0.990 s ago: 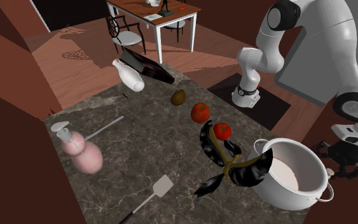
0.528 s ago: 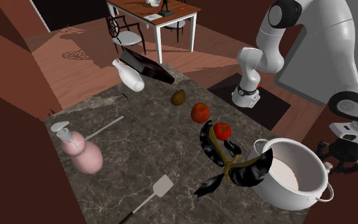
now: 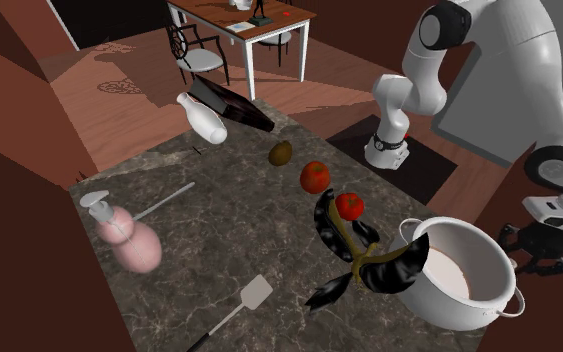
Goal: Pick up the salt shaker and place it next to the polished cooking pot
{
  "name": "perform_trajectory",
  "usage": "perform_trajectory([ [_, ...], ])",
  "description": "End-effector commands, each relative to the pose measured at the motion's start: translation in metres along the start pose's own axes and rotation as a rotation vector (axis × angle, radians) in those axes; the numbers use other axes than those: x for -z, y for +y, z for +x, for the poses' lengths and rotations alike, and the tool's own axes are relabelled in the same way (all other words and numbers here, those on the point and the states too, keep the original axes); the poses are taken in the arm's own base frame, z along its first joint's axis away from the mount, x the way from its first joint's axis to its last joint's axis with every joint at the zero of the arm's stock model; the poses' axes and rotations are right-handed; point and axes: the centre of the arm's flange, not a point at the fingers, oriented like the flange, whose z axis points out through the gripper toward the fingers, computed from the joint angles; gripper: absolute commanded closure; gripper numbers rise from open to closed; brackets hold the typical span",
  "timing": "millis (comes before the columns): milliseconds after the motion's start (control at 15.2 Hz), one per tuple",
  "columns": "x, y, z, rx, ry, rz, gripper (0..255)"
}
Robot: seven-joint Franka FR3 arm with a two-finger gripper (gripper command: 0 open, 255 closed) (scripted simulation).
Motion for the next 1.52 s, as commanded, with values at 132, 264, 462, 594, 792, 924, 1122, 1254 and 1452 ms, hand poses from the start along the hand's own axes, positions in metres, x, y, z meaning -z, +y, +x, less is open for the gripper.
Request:
perform_trajectory([
  [132,0.026,-0.007,0.012,-0.014,-0.004,0.052,255],
  [264,0.036,-0.008,0.014,-0.014,-0.004,0.052,255],
  [462,0.051,-0.009,0.018,-0.014,-0.004,0.052,255],
  [594,0.061,-0.01,0.021,-0.014,-0.004,0.052,255],
  [792,0.077,-0.011,0.025,-0.014,-0.004,0.052,255],
  [924,0.087,-0.012,0.027,-0.014,-0.004,0.052,255],
  [1122,0.102,-0.013,0.031,-0.014,-0.004,0.052,255],
  [1254,0.112,-0.013,0.034,-0.014,-0.004,0.052,255],
  [1452,0.128,-0.014,0.038,-0.014,-0.004,0.052,255],
])
